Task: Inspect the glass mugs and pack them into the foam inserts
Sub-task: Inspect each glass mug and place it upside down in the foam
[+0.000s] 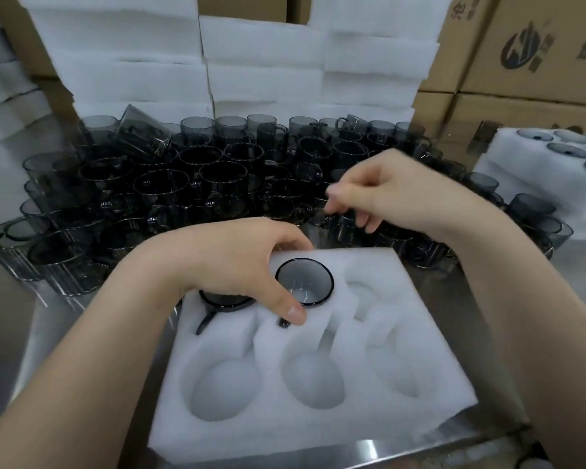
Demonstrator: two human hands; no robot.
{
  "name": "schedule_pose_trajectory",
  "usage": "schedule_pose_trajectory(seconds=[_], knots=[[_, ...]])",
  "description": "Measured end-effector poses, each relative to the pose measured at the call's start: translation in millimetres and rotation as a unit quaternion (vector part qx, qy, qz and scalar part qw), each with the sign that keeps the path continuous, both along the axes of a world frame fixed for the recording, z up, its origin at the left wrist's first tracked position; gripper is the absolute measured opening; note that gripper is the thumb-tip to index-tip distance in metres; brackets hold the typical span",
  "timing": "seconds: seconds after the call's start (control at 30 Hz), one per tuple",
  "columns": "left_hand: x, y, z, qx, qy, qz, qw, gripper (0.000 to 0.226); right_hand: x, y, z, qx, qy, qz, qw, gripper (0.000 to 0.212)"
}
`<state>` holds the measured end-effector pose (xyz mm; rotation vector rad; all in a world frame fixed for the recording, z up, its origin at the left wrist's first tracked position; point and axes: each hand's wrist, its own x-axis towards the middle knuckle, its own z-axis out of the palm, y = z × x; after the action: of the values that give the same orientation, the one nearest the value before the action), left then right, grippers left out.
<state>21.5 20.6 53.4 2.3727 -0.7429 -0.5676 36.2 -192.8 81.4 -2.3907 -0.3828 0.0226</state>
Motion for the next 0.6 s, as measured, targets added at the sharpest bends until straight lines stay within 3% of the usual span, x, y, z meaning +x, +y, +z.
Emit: schedule_pose_trajectory(seconds=[0.07, 0.2, 0.3, 0.6], knots=[[0, 0, 0, -0.004, 0.005, -0.003, 1.000, 0.061, 15, -13, -1, -0.024, -0.036, -0.070, 0.997, 0.021], [-1, -1, -2, 0.000, -0.006, -0.007, 1.000, 0.054, 26, -26, -6, -0.161, -0.017, -0.096, 0.982, 0.002], [0, -2, -3, 0.000, -0.013, -0.004, 1.000, 0.051, 24, -21, -14, -0.255, 0.006, -0.070, 0.965, 0.016], [1, -2, -5, -0.005, -0.022, -0.002, 1.000, 0.051, 30, -13, -34, -0.278, -0.113, -0.039, 0.953, 0.031]])
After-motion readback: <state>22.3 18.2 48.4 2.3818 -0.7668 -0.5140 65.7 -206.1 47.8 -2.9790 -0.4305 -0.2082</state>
